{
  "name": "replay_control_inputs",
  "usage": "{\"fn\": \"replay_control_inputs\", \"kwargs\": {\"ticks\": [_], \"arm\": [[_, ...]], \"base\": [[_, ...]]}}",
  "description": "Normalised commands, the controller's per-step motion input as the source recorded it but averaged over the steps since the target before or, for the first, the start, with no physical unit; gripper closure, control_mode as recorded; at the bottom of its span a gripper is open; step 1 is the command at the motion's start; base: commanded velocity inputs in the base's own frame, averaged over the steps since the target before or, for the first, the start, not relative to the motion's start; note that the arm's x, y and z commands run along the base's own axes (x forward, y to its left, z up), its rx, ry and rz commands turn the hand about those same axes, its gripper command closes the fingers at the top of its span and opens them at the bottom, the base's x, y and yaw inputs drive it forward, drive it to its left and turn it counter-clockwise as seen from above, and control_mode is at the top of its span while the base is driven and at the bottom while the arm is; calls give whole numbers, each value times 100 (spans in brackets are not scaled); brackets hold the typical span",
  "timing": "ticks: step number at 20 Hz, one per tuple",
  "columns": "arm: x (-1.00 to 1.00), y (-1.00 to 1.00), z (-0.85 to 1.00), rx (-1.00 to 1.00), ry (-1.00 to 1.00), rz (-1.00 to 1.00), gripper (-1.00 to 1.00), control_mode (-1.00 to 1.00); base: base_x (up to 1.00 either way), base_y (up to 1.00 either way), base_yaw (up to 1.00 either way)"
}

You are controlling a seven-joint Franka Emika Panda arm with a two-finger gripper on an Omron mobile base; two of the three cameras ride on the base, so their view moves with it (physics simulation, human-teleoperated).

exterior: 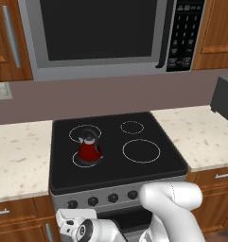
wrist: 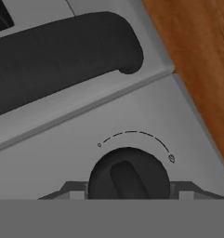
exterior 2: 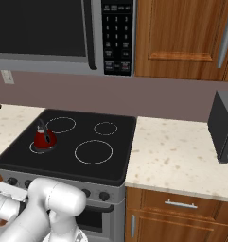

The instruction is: The kettle is done boiling. Turn off the stove, then wait for 300 timesteps before moving the kettle to the dining table.

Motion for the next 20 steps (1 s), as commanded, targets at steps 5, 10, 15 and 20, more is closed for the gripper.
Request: {"fn": "replay_control_inputs", "kwargs": {"ticks": [5, 10, 15, 20], "arm": [[0, 0, -1, 2, 0, 0, -100, -100], [-1, 0, 0, 3, 0, 0, -100, -100], [-11, -5, 0, 3, 0, 0, -100, -100], [-18, -5, 0, 3, 0, 0, -100, -100]], "base": [[0, 0, 0], [0, 0, 0], [0, 0, 0], [0, 0, 0]]}}
